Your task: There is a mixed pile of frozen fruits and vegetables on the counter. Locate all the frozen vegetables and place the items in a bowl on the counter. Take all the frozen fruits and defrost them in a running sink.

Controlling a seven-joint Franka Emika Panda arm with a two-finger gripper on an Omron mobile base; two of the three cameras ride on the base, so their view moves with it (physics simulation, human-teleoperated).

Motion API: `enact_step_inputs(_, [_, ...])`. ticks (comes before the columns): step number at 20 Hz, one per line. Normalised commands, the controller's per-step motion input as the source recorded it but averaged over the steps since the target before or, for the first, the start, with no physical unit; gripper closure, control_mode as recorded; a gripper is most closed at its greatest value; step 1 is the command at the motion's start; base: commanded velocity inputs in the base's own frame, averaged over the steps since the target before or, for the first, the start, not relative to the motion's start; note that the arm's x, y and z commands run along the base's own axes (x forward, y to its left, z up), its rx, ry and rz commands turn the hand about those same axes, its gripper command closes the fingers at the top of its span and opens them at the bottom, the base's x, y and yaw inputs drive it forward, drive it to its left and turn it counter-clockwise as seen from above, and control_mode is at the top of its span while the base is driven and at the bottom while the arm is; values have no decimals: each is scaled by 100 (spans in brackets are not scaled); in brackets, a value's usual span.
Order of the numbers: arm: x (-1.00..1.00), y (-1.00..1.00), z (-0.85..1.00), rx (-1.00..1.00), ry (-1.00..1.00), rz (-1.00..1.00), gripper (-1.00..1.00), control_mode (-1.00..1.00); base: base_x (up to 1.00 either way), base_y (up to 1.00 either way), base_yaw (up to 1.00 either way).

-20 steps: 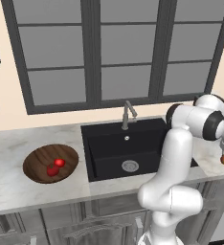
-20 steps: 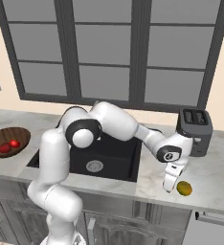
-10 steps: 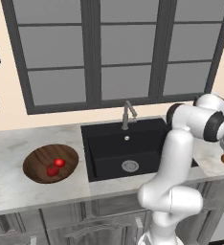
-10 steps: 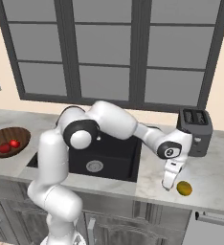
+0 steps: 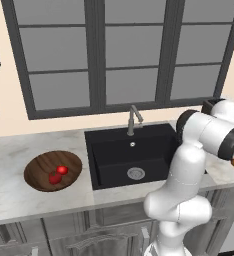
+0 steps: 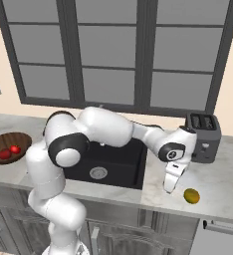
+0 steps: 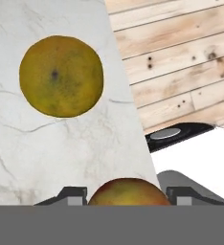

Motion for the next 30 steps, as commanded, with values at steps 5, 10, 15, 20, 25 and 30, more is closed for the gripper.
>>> enact_step_inputs(5, [2, 51, 22, -2, -7, 1, 100, -100, 0, 0, 0])
enact_step_inputs(10, [13, 58, 15, -3, -3, 2, 100, -100, 0, 0, 0])
enact_step_inputs(15, [14, 57, 7, -3, -3, 2, 100, -100, 0, 0, 0])
enact_step_inputs(20, [23, 47, 3, -1, 0, 5, 100, -100, 0, 0, 0])
enact_step_inputs(25, [29, 43, 5, 0, 0, 4, 100, -100, 0, 0, 0])
enact_step_inputs(30, [31, 35, 1, 0, 0, 5, 100, -100, 0, 0, 0])
